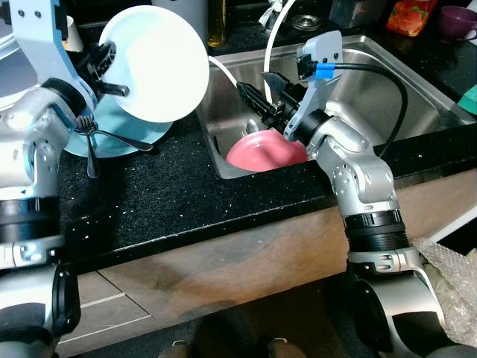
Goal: Kitchen organization
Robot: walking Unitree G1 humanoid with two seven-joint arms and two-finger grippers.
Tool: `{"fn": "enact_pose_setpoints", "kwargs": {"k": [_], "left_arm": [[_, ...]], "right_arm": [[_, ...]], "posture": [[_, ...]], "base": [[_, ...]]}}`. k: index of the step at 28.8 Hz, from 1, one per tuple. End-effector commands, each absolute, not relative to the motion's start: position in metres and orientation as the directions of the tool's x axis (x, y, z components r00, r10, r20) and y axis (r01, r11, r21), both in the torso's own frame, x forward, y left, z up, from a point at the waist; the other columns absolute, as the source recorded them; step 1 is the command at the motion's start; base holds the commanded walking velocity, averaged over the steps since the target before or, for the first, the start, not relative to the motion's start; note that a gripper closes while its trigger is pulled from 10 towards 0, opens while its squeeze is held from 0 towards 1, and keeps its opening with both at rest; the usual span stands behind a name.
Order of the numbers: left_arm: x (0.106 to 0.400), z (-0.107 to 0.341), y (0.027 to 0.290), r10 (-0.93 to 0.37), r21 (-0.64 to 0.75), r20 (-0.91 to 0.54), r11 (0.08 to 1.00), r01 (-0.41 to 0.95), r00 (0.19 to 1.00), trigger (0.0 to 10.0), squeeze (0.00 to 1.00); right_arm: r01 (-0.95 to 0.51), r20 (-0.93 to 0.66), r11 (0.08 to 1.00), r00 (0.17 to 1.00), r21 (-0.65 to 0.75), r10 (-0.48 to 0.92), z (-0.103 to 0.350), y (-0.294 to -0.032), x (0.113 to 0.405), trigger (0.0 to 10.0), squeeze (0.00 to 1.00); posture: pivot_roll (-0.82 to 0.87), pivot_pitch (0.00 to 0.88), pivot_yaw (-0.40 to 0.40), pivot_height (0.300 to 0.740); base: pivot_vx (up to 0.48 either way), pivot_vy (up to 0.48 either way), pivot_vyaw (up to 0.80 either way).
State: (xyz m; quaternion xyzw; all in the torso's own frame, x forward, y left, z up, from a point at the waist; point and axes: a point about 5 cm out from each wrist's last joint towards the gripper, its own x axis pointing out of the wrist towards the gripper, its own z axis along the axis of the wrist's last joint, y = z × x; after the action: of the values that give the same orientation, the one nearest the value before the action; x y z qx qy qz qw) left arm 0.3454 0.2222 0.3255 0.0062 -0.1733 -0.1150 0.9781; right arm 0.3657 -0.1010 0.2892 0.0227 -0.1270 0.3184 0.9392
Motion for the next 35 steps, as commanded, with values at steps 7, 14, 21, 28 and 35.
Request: {"fn": "enact_pose_setpoints", "kwargs": {"k": [7, 14, 21, 28, 35], "left_arm": [[0.333, 0.320, 0.210, -0.269, 0.073, 0.390, 0.962, 0.262, 0.881, 0.0, 0.00], [0.324, 0.316, 0.205, -0.284, 0.089, 0.407, 0.958, 0.271, 0.868, 0.0, 0.00], [0.324, 0.314, 0.211, -0.245, 0.092, 0.407, 0.969, 0.228, 0.880, 0.0, 0.00], [0.320, 0.315, 0.202, -0.301, 0.072, 0.425, 0.951, 0.300, 0.854, 0.0, 0.00], [0.317, 0.314, 0.196, -0.342, 0.070, 0.429, 0.935, 0.347, 0.836, 0.0, 0.00]], "right_arm": [[-0.627, 0.260, 0.779, 0.755, 0.019, 0.602, 0.291, -0.094, 0.360, 10.0, 1.00], [-0.638, 0.244, 0.768, 0.756, 0.064, 0.607, 0.290, -0.090, 0.359, 10.0, 0.00], [-0.641, 0.252, 0.759, 0.758, 0.115, 0.601, 0.293, -0.091, 0.358, 10.0, 0.00], [-0.651, 0.208, 0.750, 0.754, 0.114, 0.623, 0.286, -0.087, 0.356, 10.0, 0.00], [-0.657, 0.190, 0.744, 0.752, 0.123, 0.632, 0.283, -0.085, 0.355, 10.0, 0.00]], "posture": [[0.05, 0.167, 0.026, 0.740], [0.06, 0.168, 0.025, 0.740], [0.06, 0.169, 0.026, 0.740], [0.05, 0.169, 0.026, 0.740], [0.06, 0.169, 0.026, 0.740]], "base": [[0.000, 0.000, 0.00], [0.000, 0.000, 0.00], [0.000, 0.000, 0.00], [0.000, 0.000, 0.00], [0.000, 0.000, 0.00]]}}
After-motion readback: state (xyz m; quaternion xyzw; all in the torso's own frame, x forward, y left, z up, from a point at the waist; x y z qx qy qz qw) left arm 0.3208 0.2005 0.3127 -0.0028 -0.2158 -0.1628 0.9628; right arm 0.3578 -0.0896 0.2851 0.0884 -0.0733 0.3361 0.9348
